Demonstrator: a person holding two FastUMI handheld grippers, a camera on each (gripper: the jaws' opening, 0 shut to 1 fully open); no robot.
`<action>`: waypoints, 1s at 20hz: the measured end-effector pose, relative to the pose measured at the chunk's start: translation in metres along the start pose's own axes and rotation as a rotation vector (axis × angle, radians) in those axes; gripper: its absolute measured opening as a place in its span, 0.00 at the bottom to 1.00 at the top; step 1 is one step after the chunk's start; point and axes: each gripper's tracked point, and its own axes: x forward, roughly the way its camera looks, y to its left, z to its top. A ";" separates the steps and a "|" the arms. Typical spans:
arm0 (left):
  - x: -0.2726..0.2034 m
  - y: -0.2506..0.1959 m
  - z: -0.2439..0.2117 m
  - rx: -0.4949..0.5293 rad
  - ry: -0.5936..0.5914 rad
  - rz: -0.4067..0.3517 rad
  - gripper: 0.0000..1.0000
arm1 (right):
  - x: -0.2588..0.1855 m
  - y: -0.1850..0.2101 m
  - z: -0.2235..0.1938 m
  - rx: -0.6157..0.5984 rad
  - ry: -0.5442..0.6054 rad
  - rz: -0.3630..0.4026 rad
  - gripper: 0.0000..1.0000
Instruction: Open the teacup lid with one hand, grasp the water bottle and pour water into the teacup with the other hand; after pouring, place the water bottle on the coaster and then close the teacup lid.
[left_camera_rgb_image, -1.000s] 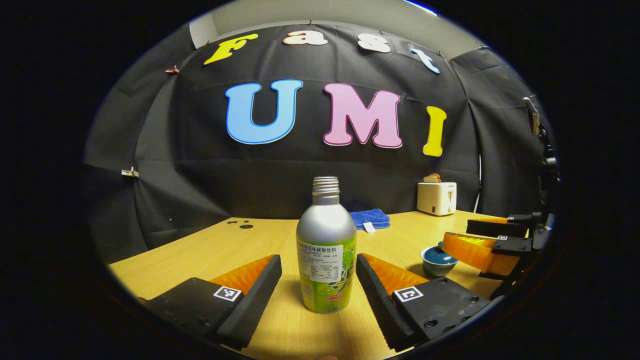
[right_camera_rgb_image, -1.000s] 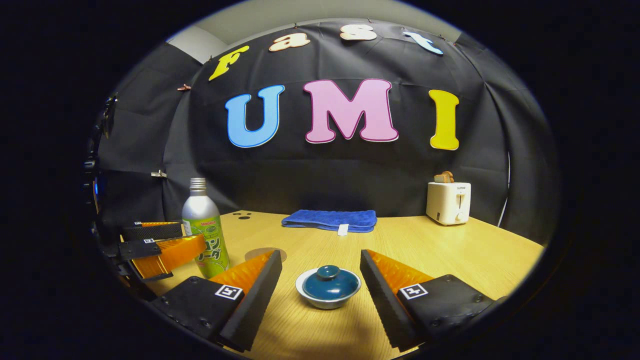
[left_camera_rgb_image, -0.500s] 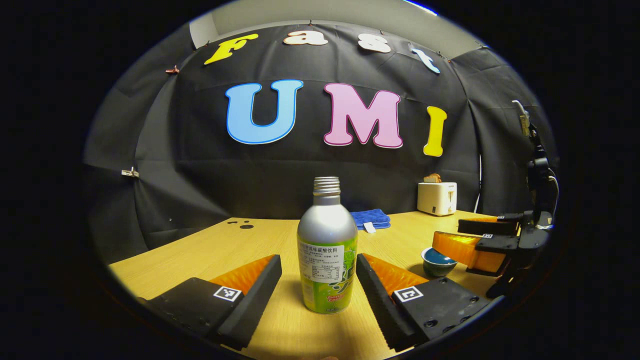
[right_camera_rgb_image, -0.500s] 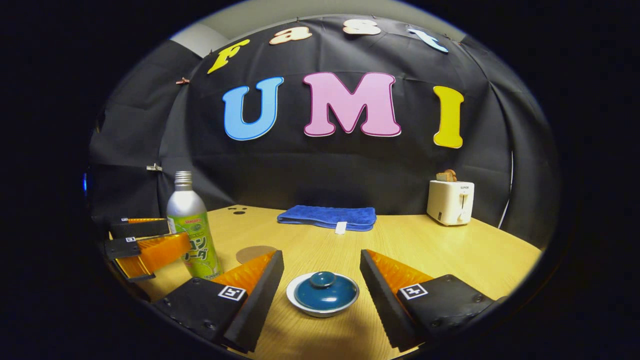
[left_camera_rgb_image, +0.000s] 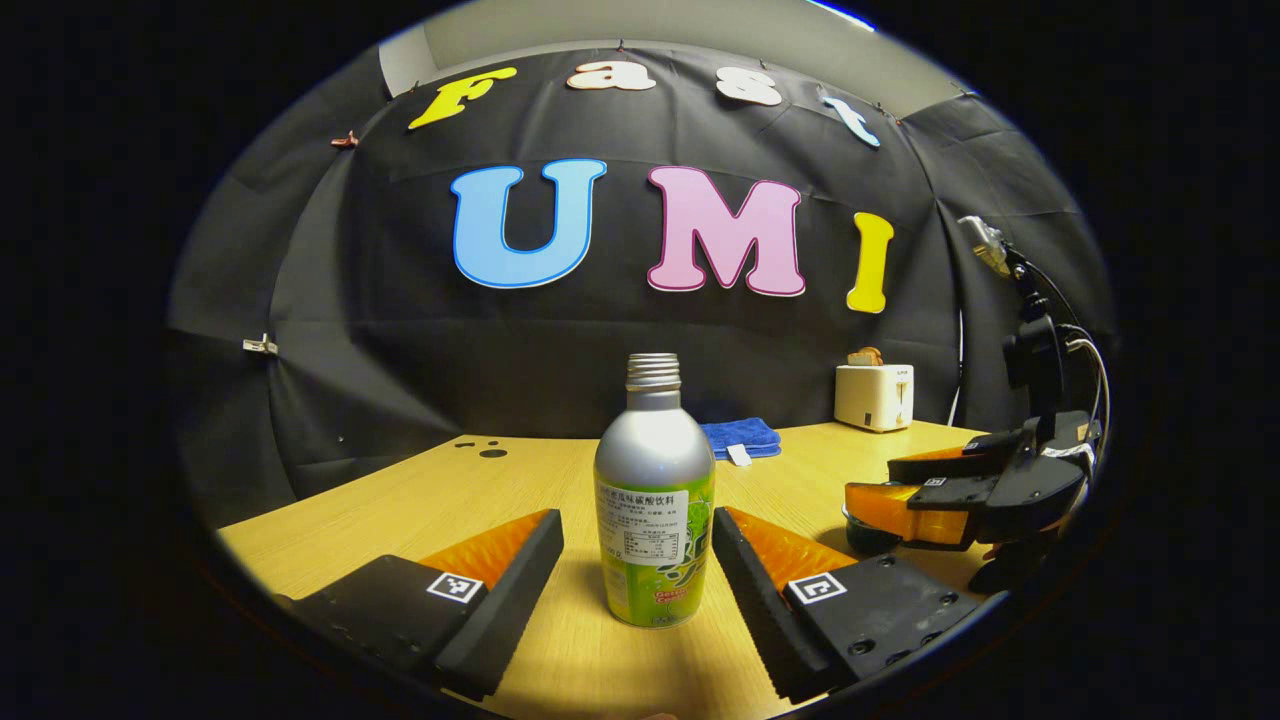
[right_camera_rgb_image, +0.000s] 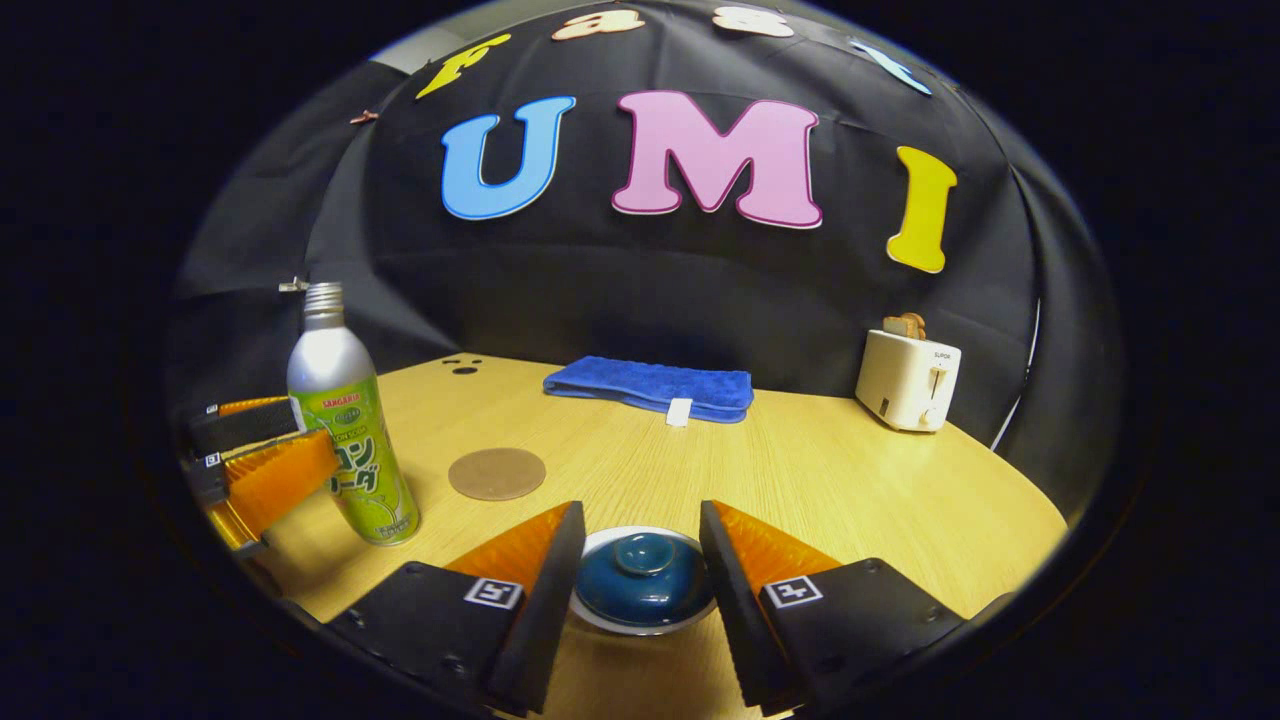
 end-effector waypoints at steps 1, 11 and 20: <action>0.000 0.000 0.000 0.000 0.000 0.000 0.95 | 0.001 0.002 -0.002 -0.010 0.007 0.004 0.68; -0.001 -0.001 0.000 0.000 0.000 0.001 0.95 | -0.004 0.000 0.002 0.016 -0.012 0.038 0.35; 0.005 -0.001 0.000 -0.001 0.002 0.003 0.95 | -0.032 -0.026 0.026 0.101 -0.228 -0.040 0.30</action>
